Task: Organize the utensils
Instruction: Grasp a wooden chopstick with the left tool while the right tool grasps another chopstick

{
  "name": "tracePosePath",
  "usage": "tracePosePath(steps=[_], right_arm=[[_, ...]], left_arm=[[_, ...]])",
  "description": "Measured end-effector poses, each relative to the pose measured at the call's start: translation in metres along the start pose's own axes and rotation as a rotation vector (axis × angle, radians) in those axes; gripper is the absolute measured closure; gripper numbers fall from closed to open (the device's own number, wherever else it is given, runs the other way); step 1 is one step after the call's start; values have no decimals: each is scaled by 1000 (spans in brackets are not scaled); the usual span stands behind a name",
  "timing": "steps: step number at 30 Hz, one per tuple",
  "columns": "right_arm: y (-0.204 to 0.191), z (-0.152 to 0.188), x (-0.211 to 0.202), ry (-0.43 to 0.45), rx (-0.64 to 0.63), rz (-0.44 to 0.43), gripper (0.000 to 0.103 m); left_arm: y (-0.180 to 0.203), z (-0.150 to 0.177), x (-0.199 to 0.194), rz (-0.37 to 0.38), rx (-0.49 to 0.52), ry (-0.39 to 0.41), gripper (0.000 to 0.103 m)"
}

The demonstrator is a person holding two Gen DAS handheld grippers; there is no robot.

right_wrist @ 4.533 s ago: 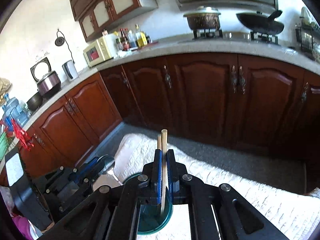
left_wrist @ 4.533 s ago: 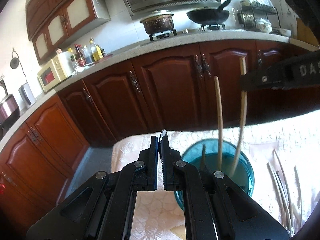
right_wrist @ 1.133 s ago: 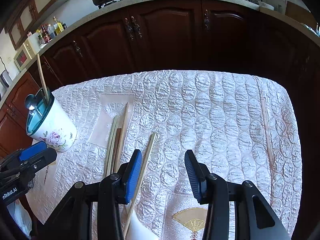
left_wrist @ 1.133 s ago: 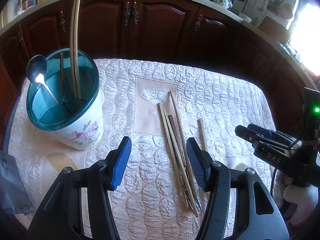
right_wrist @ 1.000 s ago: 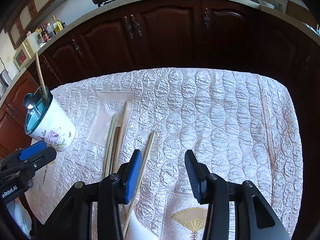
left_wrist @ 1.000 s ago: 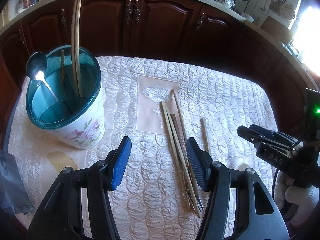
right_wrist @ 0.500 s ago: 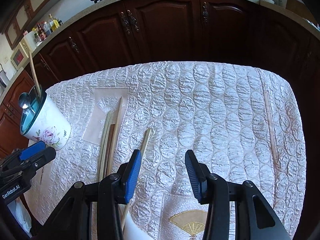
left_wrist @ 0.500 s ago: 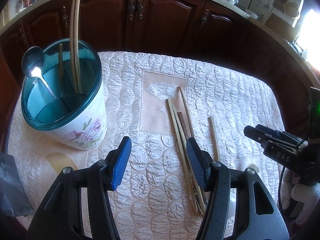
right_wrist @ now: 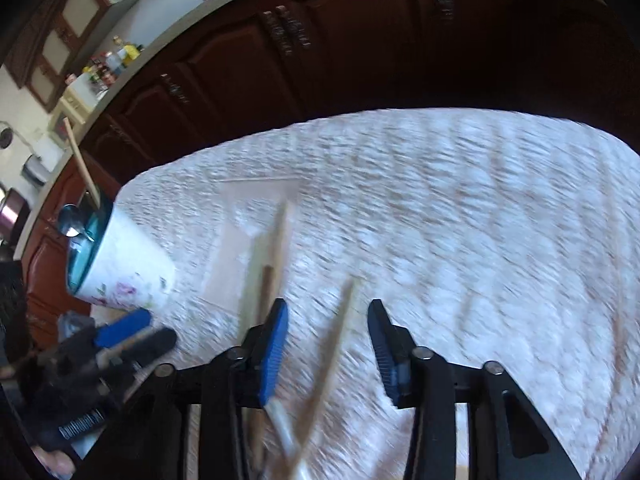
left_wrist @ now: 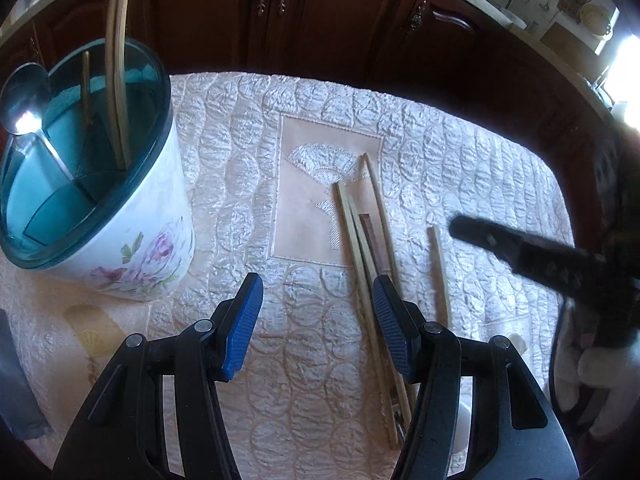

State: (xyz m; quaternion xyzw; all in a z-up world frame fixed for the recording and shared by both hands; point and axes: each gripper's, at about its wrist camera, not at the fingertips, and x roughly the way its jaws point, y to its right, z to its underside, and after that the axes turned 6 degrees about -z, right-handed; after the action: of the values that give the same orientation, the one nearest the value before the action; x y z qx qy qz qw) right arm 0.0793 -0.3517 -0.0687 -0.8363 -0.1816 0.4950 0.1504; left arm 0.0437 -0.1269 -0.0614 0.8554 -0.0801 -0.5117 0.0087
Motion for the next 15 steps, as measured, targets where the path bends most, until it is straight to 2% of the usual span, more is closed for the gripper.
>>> tracePosePath(steps=[4, 8, 10, 12, 15], right_arm=[[-9, -24, 34, -50, -10, -65, 70], [-13, -41, 70, -98, 1, -92, 71], [-11, -45, 85, -114, 5, -93, 92], [-6, -45, 87, -119, 15, -99, 97], [4, -42, 76, -101, 12, -100, 97]], left_arm=[[-4, -1, 4, -7, -14, -13, 46], [-3, -6, 11, -14, -15, -17, 46], [-3, -10, 16, -15, -15, -19, 46], [-2, -14, 22, -18, -21, -22, 46], [1, -22, 33, -7, -33, -26, 47]])
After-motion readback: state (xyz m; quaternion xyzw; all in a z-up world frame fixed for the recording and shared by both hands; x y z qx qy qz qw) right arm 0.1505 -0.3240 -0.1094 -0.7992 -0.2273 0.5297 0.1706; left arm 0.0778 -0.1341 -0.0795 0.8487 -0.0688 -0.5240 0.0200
